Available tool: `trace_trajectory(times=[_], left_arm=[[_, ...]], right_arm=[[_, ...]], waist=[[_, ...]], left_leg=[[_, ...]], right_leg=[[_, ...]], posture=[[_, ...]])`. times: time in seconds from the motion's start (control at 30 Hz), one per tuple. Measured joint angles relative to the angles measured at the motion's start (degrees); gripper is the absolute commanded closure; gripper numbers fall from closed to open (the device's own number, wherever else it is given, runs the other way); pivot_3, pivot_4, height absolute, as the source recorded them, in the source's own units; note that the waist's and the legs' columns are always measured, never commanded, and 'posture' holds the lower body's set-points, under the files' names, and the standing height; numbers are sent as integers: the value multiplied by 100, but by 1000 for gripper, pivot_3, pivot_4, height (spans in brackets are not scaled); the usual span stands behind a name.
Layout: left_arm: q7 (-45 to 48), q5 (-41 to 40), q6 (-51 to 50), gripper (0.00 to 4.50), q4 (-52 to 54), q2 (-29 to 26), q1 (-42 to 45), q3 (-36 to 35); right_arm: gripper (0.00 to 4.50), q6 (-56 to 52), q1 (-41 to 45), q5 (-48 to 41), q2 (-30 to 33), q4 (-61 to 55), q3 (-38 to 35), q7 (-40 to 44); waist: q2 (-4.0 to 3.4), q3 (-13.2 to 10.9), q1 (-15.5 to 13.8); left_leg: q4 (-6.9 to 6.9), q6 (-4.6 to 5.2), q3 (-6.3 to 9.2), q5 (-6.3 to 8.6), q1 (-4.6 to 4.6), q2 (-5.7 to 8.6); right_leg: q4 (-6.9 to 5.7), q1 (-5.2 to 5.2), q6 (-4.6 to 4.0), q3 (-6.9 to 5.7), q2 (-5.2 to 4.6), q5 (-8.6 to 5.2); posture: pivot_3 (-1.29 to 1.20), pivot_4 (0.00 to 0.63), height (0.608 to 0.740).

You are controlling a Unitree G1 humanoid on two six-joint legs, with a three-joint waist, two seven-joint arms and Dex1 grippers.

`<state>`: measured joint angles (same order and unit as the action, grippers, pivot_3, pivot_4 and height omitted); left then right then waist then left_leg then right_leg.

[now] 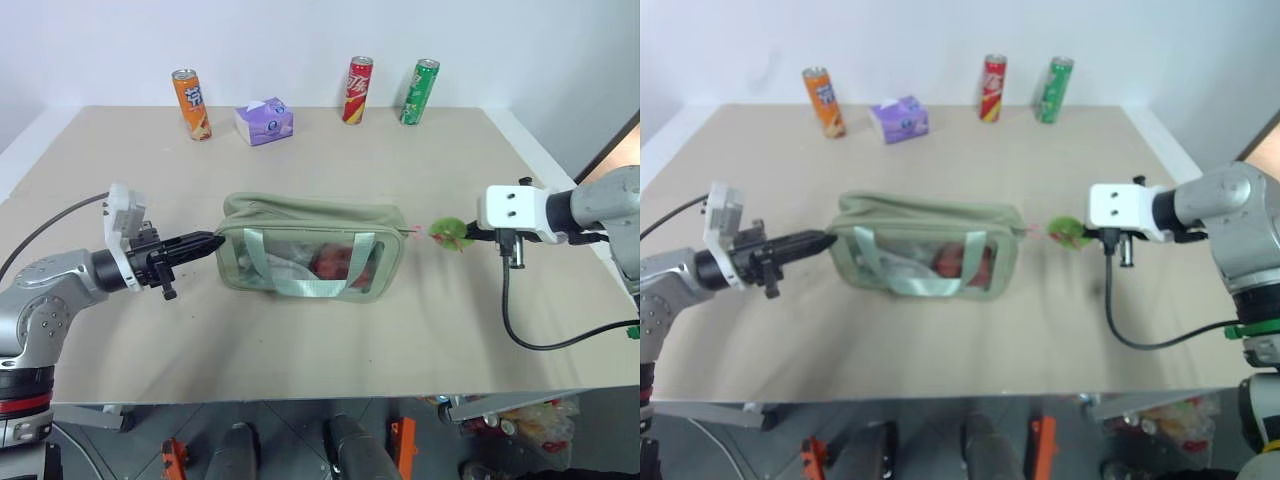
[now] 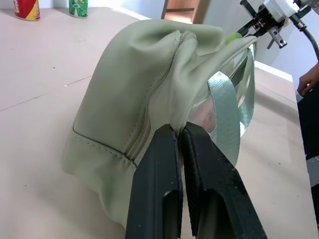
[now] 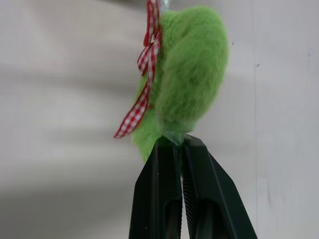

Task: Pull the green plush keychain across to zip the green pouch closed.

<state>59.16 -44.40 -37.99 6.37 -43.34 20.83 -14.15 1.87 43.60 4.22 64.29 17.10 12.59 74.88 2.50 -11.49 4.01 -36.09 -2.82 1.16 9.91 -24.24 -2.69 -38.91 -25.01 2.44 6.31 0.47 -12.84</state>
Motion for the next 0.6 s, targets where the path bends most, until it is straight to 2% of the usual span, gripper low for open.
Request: trace_trajectory(times=[0.27,0.47,0.6], left_arm=[[-3,-3,0,4500,-100,-4,-1,19],[-26,23,4,4500,-197,-33,17,-3],[-53,48,4,4500,-243,-38,31,-56]], right_arm=[[4476,-309,-678,-350,36,-584,-139,158],[4476,-789,-651,-466,-387,-821,-129,230],[4476,-894,-271,-518,-722,-752,-128,232]], waist=[[-1,1,7],[-1,0,32],[-8,-4,43]], left_leg=[[-4,0,-1,0,1,4],[-6,0,-1,0,2,0],[-6,0,-4,0,1,0]], right_leg=[[1,3,4,0,-6,0],[0,0,7,0,-1,3],[-2,-4,10,2,0,5]], posture=[[0,150,740],[0,150,740],[0,150,740]])
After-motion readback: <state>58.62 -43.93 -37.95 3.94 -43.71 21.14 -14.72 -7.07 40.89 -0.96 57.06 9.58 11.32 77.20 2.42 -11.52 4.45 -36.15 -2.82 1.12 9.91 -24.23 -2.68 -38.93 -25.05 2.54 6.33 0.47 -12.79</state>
